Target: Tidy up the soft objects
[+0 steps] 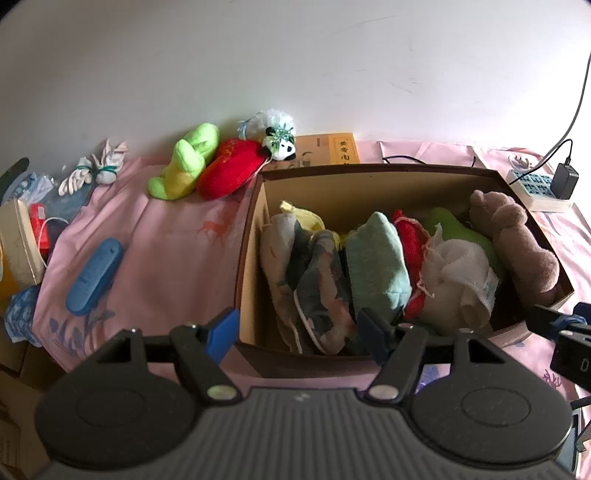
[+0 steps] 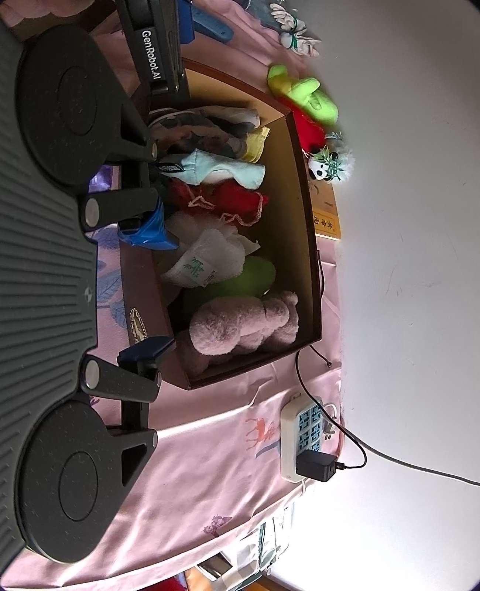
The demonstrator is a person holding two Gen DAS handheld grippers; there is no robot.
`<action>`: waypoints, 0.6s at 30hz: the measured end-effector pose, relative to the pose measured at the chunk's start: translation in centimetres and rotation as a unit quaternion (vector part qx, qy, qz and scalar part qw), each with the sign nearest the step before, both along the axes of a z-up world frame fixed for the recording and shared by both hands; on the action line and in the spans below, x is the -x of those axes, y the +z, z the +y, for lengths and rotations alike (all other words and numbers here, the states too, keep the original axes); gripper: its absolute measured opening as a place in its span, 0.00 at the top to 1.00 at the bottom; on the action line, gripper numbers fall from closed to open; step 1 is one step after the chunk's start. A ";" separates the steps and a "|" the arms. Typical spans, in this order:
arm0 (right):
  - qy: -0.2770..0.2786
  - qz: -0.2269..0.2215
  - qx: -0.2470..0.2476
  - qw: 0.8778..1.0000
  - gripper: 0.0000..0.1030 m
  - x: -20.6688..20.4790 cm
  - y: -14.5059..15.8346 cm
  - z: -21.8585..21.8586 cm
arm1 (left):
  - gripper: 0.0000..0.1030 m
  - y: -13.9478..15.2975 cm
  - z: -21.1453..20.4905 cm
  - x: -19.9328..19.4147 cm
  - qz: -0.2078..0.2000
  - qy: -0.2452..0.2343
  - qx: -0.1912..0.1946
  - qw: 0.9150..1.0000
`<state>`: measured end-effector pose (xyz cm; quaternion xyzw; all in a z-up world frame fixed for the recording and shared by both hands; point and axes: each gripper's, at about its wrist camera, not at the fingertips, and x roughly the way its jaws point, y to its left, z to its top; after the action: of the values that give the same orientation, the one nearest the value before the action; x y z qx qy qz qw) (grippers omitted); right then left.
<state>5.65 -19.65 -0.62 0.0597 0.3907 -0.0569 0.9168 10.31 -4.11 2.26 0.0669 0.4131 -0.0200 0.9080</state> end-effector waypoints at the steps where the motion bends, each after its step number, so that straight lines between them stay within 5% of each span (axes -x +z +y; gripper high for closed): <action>1: 0.000 0.001 0.000 1.000 0.64 0.0 0.0 0.0 | 0.32 0.1 -0.1 0.1 0.000 0.000 0.000 1.000; 18: 0.002 -0.002 0.001 1.000 0.64 0.6 0.2 0.1 | 0.32 0.7 -0.1 1.0 -0.007 -0.001 -0.001 1.000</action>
<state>5.07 -19.59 -0.40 0.0585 0.3887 -0.0555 0.9178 9.32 -4.21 2.96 0.0682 0.4070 -0.0203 0.9106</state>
